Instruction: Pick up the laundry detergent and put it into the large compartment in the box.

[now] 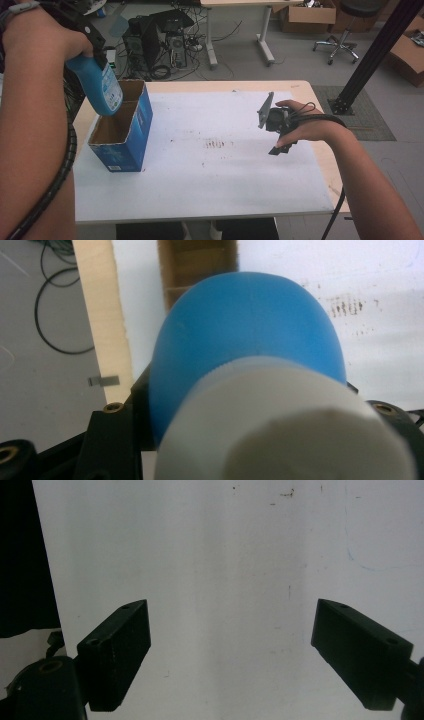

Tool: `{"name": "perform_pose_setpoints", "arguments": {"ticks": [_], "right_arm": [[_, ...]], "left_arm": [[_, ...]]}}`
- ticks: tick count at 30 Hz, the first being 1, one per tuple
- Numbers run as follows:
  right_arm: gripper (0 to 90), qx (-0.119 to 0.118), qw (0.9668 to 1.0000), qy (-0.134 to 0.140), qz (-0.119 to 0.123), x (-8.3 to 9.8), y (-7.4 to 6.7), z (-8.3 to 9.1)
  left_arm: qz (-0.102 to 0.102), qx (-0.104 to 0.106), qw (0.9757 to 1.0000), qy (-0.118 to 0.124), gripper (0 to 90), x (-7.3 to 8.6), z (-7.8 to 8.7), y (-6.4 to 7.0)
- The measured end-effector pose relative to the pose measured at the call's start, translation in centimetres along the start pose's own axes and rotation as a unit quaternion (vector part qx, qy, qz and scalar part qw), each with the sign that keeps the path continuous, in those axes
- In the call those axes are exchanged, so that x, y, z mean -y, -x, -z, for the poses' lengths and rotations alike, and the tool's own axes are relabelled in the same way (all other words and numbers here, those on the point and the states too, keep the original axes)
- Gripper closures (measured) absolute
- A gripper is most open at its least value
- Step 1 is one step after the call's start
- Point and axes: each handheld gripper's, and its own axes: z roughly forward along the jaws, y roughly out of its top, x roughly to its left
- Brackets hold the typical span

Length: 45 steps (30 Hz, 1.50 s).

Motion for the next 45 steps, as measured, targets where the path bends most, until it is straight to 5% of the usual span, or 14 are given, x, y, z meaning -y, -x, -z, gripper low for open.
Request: {"name": "perform_pose_setpoints", "arguments": {"ticks": [23,45], "right_arm": [[16.1,0.003,1.0000,-0.004,-0.004,-0.1,-0.2,0.4],[16.2,-0.001,1.0000,-0.007,-0.004,-0.4,-0.3,-0.1]], "left_arm": [[0.017,0.010,0.9989,-0.042,39.9,-0.5,-7.4,-1.7],[0.008,0.009,0.9978,-0.065,39.8,0.1,-14.9,-2.1]]}}
